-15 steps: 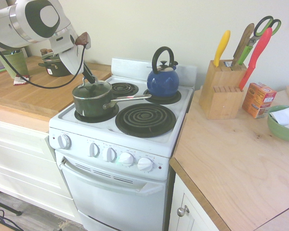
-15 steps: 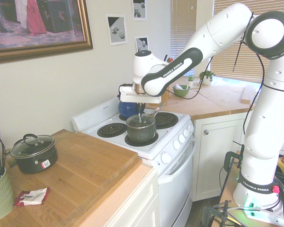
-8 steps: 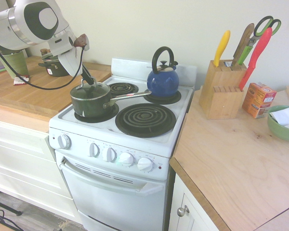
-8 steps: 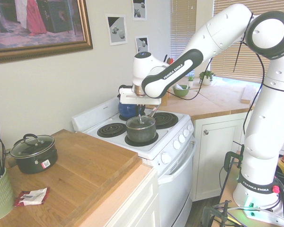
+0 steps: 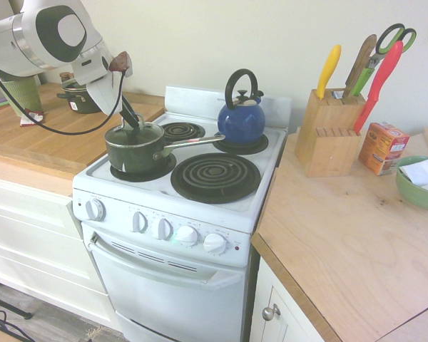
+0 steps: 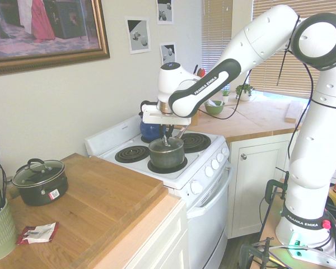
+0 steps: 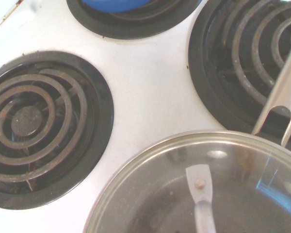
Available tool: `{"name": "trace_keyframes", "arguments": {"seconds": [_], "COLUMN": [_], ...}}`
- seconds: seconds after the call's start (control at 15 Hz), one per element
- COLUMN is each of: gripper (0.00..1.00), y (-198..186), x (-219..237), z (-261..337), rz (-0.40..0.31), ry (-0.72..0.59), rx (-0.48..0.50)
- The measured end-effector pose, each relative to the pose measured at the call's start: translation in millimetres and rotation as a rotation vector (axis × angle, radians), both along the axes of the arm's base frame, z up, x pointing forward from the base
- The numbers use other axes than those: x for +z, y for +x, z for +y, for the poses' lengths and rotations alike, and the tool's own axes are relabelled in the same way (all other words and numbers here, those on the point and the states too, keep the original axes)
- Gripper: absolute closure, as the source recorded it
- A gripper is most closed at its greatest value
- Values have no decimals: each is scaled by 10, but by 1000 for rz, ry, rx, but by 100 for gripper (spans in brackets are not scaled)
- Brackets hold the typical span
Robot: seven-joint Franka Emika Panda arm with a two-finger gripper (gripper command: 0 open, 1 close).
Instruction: Cover the lid of the pot
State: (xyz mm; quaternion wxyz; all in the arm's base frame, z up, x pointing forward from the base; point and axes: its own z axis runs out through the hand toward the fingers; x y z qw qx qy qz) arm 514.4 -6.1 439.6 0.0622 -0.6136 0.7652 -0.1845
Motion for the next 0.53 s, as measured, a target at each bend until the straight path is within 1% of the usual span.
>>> {"name": "trace_keyframes", "arguments": {"seconds": [0.2, 0.4, 0.47, 0.53], "gripper": [0, 0, 0, 0], "y": [-39, -137, -189, -253], "x": [92, 423, 543, 645], "z": [-1, 22, 44, 93], "rz": [-19, -71, -80, -71], "ry": [9, 23, 26, 35], "rx": [-7, -4, 1, 23]}}
